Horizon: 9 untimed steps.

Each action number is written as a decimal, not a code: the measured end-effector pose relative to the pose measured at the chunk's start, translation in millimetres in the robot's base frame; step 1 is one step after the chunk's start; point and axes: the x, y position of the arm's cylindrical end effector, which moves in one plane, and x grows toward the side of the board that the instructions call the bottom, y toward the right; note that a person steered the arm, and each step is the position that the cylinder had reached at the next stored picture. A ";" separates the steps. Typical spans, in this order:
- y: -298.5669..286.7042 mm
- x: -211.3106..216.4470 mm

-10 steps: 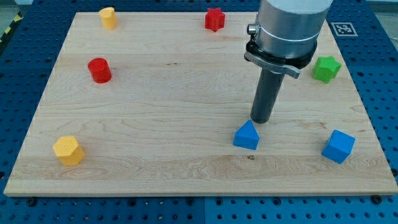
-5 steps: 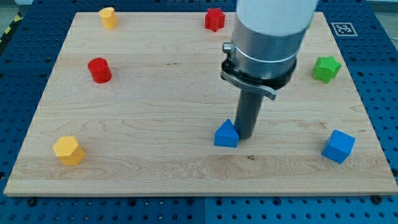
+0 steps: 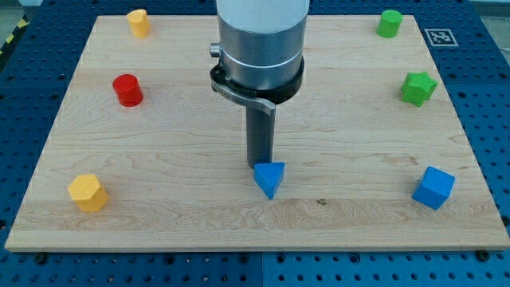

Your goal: Place the blue triangle in between the blue cube and yellow hexagon

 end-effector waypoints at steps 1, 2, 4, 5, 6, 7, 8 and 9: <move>0.0 13.7; 10.5 15.8; 26.3 12.3; 26.3 12.3; 17.7 -2.5; 14.2 -25.9; 56.5 -26.1; 128.9 -26.1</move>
